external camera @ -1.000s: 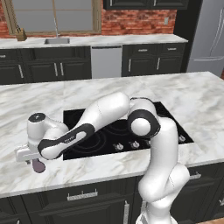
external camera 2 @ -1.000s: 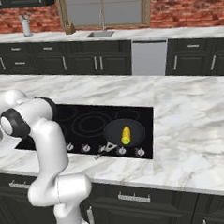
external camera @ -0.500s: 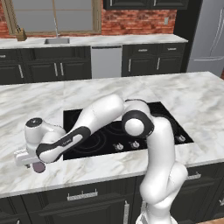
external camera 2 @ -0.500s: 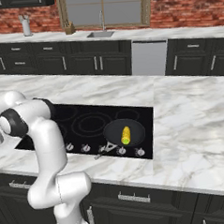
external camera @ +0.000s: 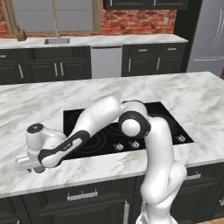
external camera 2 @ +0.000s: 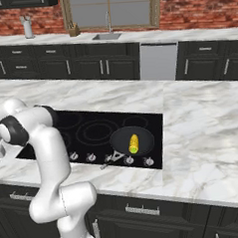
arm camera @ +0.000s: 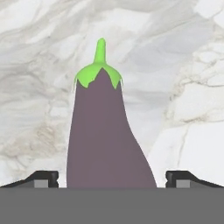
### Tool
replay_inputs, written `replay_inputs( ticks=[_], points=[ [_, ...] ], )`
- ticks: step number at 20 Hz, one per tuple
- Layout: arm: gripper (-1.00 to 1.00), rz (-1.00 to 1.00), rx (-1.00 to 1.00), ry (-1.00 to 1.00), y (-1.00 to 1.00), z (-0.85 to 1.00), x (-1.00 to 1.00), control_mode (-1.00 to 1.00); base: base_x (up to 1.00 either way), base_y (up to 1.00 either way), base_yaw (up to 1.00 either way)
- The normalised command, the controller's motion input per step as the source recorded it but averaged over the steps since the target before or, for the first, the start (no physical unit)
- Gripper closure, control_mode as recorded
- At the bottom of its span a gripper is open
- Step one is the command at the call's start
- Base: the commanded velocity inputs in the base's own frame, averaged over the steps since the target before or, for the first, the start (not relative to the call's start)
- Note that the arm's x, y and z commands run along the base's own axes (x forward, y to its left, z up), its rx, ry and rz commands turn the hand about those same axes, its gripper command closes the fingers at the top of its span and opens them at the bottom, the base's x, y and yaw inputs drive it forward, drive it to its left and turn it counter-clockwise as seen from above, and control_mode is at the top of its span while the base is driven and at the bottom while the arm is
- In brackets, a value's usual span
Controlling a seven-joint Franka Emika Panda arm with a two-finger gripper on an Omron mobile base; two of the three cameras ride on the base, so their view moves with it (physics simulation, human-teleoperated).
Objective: Put the corn and eggplant in the pan. Then turn on the front right burner and set the heat to medium.
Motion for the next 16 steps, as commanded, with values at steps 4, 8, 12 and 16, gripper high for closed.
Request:
replay_inputs(
  ticks=[4,8,12,16],
  points=[
    [1.00,0.00,0.00,0.00,0.00,0.00,0.00,-1.00,0.00,0.00,0.00],
    [1.00,0.01,0.00,0.00,-0.05,0.00,0.08,-1.00,0.00,0.00,0.00],
    [1.00,0.02,0.00,0.00,-0.11,0.57,0.00,-1.00,0.00,0.00,0.00],
    [1.00,0.05,0.00,0.00,-0.20,0.98,0.00,-1.00,0.00,0.00,0.00]
  ],
)
